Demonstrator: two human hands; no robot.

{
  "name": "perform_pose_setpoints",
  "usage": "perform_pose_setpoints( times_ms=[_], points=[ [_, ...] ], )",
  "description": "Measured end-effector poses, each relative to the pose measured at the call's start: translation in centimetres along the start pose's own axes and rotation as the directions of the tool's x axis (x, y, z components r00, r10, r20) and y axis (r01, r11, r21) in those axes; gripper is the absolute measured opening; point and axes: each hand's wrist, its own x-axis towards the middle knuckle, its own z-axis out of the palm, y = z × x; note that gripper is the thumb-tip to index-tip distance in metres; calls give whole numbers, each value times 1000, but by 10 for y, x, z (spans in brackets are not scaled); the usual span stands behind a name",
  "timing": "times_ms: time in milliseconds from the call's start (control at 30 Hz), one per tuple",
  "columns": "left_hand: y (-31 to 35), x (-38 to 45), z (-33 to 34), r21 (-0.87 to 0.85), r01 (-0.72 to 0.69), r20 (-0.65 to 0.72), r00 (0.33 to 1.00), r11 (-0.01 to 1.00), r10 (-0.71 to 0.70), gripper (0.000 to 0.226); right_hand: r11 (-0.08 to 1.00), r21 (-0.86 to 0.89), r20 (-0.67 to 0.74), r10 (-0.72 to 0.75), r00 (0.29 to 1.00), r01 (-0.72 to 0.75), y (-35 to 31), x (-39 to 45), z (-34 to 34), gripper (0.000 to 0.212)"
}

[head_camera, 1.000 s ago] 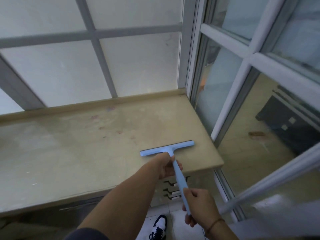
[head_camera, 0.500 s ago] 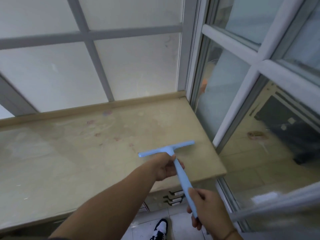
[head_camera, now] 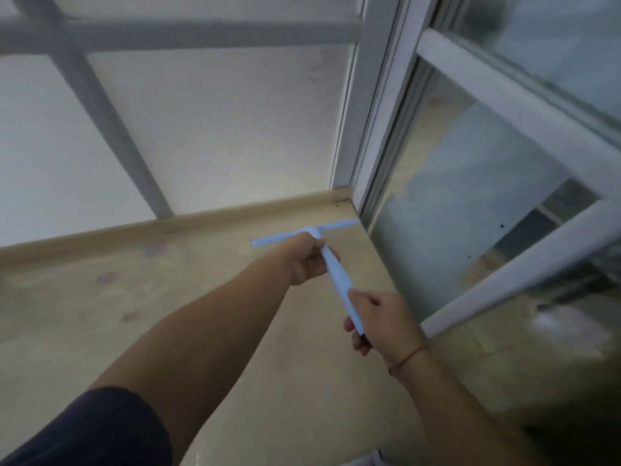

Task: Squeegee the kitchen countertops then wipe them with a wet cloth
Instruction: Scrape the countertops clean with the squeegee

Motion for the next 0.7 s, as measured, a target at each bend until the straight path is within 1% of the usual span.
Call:
perform_pose_setpoints(
  times_ms=[100,267,400,467,533,700],
  points=[
    [22,27,0,-25,12,-4,1000,1000,-12,25,1000,-12,-26,-3,1000,3,-11,32,5,31],
    [43,57,4,-41,-9,-14,1000,999,8,19,1000,-24,-57,-4,998,2,-16,76,7,32],
    [51,72,5,-35,-6,-28,1000,999,5,23,1000,-25,-55,0,998,-2,-15,98,7,31],
    [52,77,5,-28,9,-32,999,1000,-10,26,999,-36,-53,2,999,-4,-11,104,7,32],
    [50,79,6,1,24,-37,999,1000,-23,25,999,-45,-44,13,999,-15,-5,105,6,36],
    [27,69,13,47,110,-17,994,993,-110,22,998,-35,-36,53,998,-55,16,81,-6,40]
  ],
)
